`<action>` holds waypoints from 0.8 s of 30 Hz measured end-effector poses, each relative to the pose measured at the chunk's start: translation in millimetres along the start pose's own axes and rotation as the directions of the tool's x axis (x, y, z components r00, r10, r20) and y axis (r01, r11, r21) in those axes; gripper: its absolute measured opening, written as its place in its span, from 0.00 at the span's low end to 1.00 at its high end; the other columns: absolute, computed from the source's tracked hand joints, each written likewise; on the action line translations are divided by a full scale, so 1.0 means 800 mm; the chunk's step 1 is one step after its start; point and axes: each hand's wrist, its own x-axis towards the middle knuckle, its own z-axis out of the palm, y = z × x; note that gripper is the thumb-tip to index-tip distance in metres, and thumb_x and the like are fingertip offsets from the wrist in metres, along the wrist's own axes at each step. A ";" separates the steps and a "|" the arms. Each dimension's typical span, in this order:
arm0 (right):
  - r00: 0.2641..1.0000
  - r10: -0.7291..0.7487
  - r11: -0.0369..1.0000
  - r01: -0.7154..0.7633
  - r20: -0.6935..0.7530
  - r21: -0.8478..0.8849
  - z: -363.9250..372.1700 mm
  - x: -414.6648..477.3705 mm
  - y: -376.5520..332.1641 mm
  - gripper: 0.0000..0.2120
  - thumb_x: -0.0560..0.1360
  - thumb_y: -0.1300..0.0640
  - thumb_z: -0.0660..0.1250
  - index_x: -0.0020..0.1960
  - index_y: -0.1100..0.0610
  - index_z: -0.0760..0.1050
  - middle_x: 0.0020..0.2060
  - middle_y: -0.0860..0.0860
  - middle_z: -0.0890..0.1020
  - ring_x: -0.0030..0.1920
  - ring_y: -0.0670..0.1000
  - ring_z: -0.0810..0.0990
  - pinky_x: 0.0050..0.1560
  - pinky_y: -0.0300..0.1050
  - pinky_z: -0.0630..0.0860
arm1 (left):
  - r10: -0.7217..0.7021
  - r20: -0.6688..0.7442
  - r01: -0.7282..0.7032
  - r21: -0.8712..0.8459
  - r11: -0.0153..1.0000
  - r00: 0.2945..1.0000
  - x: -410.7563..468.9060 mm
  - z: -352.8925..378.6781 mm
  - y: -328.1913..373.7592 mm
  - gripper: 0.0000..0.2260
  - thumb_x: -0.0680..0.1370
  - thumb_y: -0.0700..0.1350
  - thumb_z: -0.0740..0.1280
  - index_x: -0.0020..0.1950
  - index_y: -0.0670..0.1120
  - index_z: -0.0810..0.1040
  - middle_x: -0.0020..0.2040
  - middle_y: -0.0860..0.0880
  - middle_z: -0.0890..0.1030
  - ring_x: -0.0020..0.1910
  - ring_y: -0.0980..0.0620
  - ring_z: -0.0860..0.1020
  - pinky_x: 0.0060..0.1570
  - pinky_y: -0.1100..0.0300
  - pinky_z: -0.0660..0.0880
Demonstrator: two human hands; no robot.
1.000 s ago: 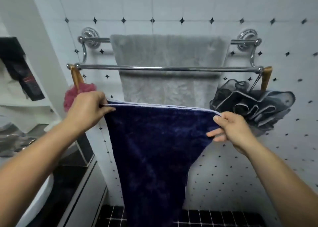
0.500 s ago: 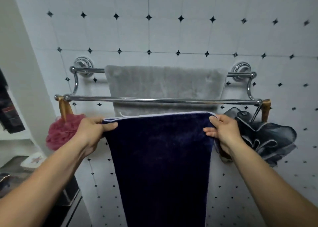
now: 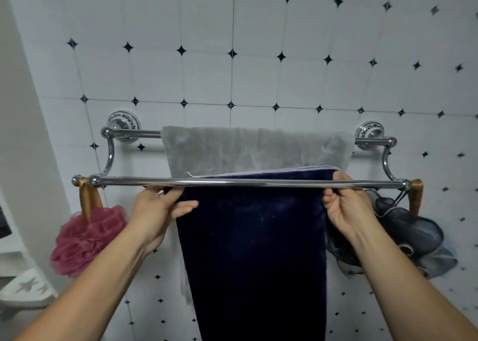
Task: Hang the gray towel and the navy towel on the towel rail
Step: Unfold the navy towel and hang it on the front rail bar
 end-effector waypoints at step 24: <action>0.989 0.121 0.979 -0.104 -0.088 0.176 0.030 0.001 -0.030 0.09 0.74 0.68 0.61 0.38 0.58 0.70 0.24 0.50 0.75 0.24 0.45 0.72 0.35 0.36 0.77 | 0.130 -0.010 -0.101 -0.690 0.717 0.991 -0.011 0.035 0.014 0.07 0.74 0.41 0.66 0.48 0.37 0.78 0.43 0.42 0.83 0.48 0.45 0.83 0.59 0.48 0.77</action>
